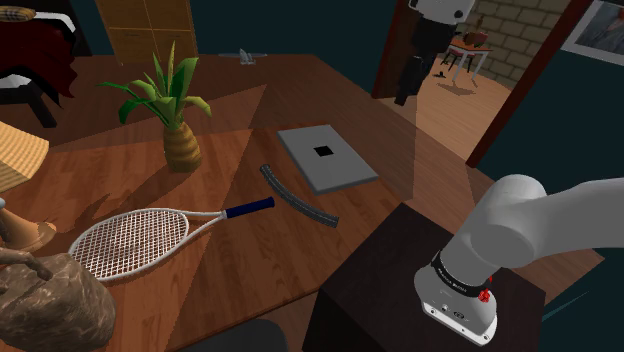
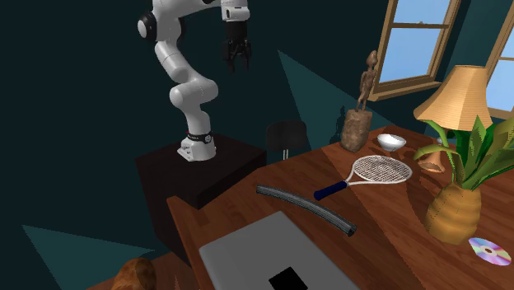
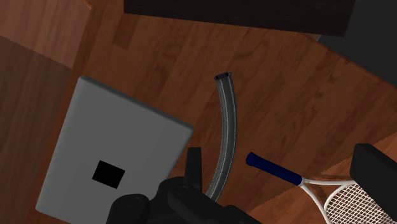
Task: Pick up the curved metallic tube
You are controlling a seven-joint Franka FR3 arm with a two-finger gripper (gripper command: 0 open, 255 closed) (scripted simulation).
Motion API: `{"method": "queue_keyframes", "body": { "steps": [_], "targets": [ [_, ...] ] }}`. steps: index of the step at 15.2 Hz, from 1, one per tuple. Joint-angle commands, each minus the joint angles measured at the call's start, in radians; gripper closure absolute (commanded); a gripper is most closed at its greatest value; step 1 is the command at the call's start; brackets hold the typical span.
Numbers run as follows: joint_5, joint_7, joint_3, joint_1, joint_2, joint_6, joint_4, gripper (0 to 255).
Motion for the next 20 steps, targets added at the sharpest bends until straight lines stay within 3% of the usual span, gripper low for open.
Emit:
{"method": "queue_keyframes", "body": {
  "steps": [1, 11, 20],
  "targets": [
    [0.000, 0.000, 0.000, 0.000, 0.000, 0.000, 0.000, 0],
    [0.018, 0.039, 0.015, 0.013, 0.173, 0.351, -0.182, 0],
    [0.037, 0.067, 0.026, 0.029, 0.450, 0.667, -0.226, 0]
  ]
}}
